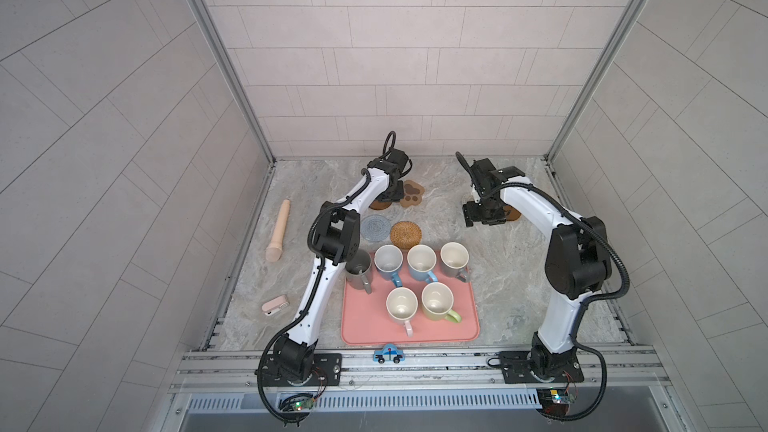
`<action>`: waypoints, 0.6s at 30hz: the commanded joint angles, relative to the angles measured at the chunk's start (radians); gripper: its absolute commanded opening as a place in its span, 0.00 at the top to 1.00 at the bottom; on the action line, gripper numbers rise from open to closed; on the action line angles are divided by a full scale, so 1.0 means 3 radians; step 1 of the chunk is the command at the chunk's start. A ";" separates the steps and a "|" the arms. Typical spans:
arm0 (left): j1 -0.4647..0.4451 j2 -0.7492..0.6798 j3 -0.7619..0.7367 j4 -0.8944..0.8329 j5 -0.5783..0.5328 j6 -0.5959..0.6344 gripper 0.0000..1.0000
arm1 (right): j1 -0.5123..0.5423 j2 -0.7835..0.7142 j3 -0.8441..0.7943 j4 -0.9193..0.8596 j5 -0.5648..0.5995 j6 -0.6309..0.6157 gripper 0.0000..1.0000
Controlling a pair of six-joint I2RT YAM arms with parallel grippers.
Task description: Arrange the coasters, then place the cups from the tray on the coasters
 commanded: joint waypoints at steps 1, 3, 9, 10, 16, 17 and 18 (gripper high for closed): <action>0.0011 0.0030 0.0109 -0.0080 -0.0052 0.0078 0.61 | 0.0012 -0.0018 -0.0044 -0.0048 0.0011 0.0043 0.25; 0.0011 0.0032 0.0109 -0.0079 -0.0050 0.0106 0.57 | 0.0010 -0.0018 -0.0048 -0.0049 0.0011 0.0049 0.25; 0.0010 0.0052 0.0107 -0.0074 -0.0071 0.0143 0.47 | 0.0012 -0.0016 -0.0053 -0.0042 0.0010 0.0056 0.25; 0.0011 0.0062 0.0108 -0.0078 -0.0077 0.0143 0.47 | 0.0010 -0.0016 -0.0048 -0.0037 0.0007 0.0056 0.25; 0.0022 0.0104 0.0144 -0.0152 -0.0123 0.0190 0.47 | 0.0011 -0.0020 -0.0055 -0.0047 -0.0001 0.0067 0.26; 0.0022 0.0107 0.0144 -0.0165 -0.0136 0.0199 0.48 | 0.0011 -0.0021 -0.0053 -0.0046 0.0000 0.0070 0.26; 0.0033 0.0107 0.0143 -0.0182 -0.0141 0.0208 0.48 | 0.0010 -0.0021 -0.0059 -0.0049 -0.0001 0.0075 0.26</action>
